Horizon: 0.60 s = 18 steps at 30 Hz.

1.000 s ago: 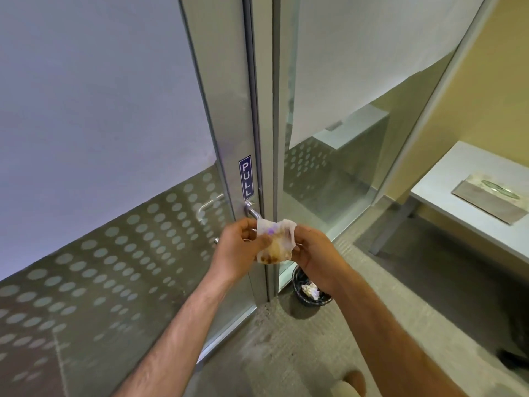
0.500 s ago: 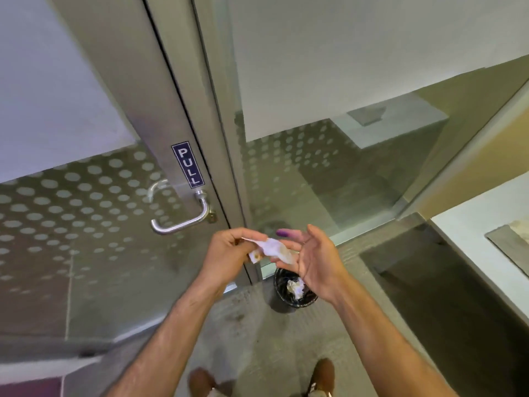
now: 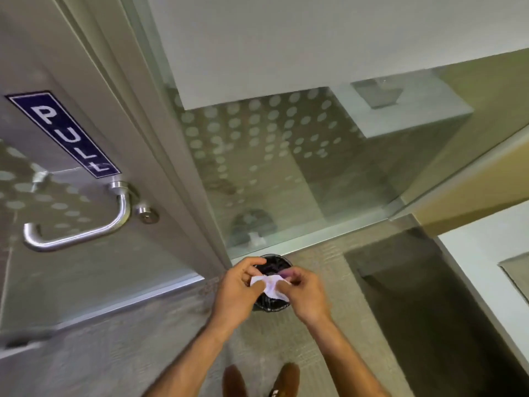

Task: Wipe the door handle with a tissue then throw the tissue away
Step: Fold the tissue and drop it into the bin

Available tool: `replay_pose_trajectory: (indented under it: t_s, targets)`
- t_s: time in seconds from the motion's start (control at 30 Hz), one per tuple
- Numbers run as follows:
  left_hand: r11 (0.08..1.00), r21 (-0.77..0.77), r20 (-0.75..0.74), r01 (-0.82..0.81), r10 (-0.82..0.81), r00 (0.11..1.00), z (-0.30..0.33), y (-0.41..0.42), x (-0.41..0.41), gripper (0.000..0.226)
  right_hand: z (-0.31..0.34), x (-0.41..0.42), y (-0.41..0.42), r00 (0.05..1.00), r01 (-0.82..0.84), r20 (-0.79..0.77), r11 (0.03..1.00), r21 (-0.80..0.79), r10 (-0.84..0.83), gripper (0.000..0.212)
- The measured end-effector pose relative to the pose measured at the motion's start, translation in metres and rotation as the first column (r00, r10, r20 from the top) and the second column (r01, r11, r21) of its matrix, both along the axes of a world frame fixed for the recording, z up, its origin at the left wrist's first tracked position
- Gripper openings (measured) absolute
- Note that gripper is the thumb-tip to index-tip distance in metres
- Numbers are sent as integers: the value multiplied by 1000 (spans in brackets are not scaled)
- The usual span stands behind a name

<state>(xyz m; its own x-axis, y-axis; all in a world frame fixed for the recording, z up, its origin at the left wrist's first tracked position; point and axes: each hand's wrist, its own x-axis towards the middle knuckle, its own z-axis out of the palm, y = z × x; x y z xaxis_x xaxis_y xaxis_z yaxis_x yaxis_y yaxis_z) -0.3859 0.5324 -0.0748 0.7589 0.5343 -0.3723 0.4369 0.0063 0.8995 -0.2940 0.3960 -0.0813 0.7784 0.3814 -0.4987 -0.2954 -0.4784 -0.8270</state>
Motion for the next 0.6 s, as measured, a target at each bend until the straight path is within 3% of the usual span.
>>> replay_pose_trajectory:
  t_s: [0.13,0.2,0.27,0.37,0.5,0.6]
  targets:
    - [956,261,-17,132,-132,991,-88,-15,12,49,-87,10,-3,915,195,-385,965,173,-116,27]
    - [941,269,-59,206,-198,978,-132,-24,14,52,-131,12,-6,880,220,-462,957,191,-110,22]
    - [940,209,-96,271,-256,962,-174,-32,13,53,-178,11,-13,862,274,-475,951,145,-177,16]
    - [942,94,-115,322,-311,944,-231,-40,8,46,-246,10,-24,861,340,-405,940,9,-308,27]
    - [946,88,-196,311,-290,937,-294,-36,7,35,-320,13,-23,879,348,-325,935,-63,-349,29]
    - [936,108,-292,336,-293,910,-330,-24,12,39,-360,19,-16,920,294,-236,949,-116,-314,35]
